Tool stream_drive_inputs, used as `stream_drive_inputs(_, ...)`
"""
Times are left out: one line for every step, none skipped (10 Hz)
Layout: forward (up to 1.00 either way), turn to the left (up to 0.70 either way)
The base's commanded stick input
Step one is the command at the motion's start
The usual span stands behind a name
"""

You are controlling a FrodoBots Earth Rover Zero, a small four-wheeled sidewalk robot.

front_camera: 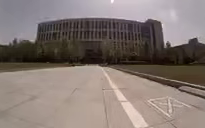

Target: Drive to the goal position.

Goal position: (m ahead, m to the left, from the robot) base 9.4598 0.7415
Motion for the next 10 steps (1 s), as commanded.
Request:
stream_drive_inputs(1.0, 0.0)
stream_drive_inputs(1.0, 0.0)
stream_drive_inputs(1.0, 0.0)
stream_drive_inputs(1.0, 0.0)
stream_drive_inputs(1.0, 0.0)
stream_drive_inputs(1.0, 0.0)
stream_drive_inputs(1.0, 0.0)
stream_drive_inputs(1.0, 0.0)
stream_drive_inputs(1.0, 0.0)
stream_drive_inputs(1.0, 0.0)
